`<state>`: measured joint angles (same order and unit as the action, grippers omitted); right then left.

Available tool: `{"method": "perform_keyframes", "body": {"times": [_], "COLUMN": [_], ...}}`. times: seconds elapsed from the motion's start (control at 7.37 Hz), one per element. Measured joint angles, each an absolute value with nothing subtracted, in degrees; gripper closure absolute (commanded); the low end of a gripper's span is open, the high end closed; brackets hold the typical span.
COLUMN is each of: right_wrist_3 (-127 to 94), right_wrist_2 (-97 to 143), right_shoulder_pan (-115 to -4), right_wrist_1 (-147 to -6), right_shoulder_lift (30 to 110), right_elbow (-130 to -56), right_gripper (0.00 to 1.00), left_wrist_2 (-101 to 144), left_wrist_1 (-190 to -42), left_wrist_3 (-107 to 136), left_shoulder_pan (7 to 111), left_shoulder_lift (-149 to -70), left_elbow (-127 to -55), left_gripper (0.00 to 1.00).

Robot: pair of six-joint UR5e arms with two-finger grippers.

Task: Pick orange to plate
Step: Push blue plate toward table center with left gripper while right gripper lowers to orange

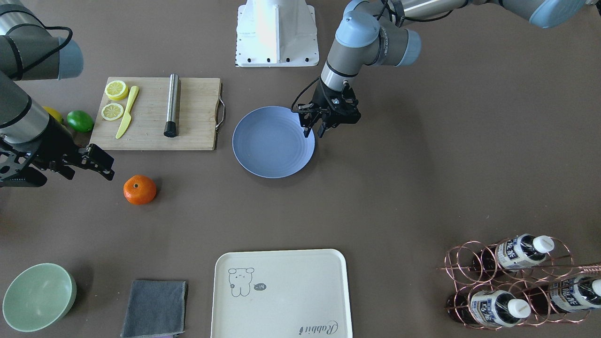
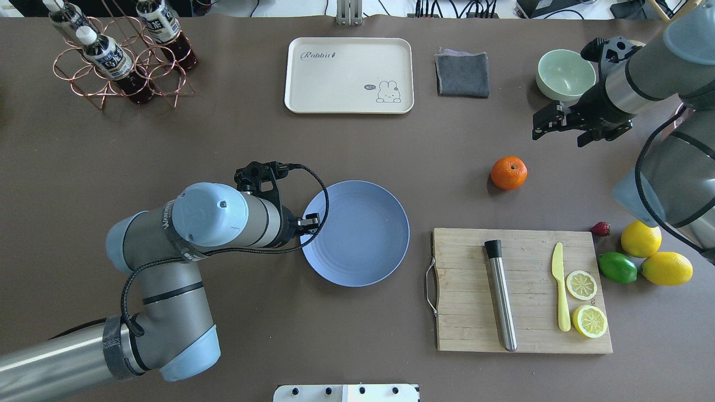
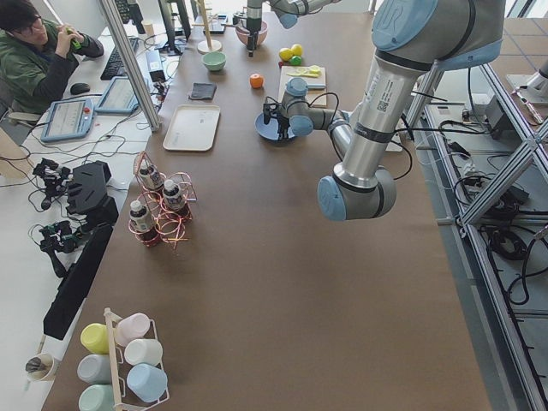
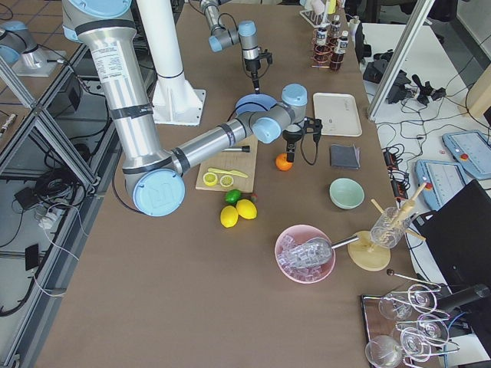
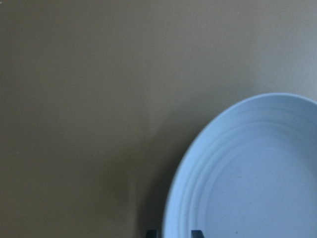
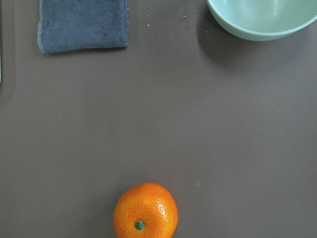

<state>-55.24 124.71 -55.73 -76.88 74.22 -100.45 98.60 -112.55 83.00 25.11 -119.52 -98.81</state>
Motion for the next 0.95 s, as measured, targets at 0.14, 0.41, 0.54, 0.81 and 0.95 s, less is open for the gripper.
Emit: {"method": "perform_keyframes", "body": {"times": [0.14, 0.41, 0.54, 0.81, 0.95], "right_wrist_3": [-55.37, -55.43, -55.4, -55.97, -56.89], "right_wrist_2": [122.69, 119.38, 118.62, 117.7, 117.55], "right_shoulder_pan": [-53.64, -50.22, -49.16, -47.77, -47.34], "right_wrist_1": [-77.0, -76.86, -76.78, -76.77, -76.75], "right_shoulder_lift": [73.66, 73.31, 73.12, 72.42, 72.05], "right_elbow": [-100.09, -98.38, -97.1, -95.57, -95.4], "right_gripper": [0.0, 0.0, 0.0, 0.0, 0.0], "left_wrist_2": [98.58, 98.52, 98.48, 98.46, 98.5], "left_wrist_1": [-112.57, -112.53, -112.41, -112.34, -112.33], "left_wrist_3": [81.96, 80.75, 80.78, 80.85, 80.86], "left_shoulder_pan": [25.63, 26.07, 26.16, 26.61, 26.74], "left_shoulder_lift": [-119.51, -119.36, -119.3, -119.15, -119.12], "left_elbow": [-99.46, -100.47, -100.85, -101.18, -101.22], "left_gripper": [0.02, 0.02, 0.02, 0.02, 0.02]}}
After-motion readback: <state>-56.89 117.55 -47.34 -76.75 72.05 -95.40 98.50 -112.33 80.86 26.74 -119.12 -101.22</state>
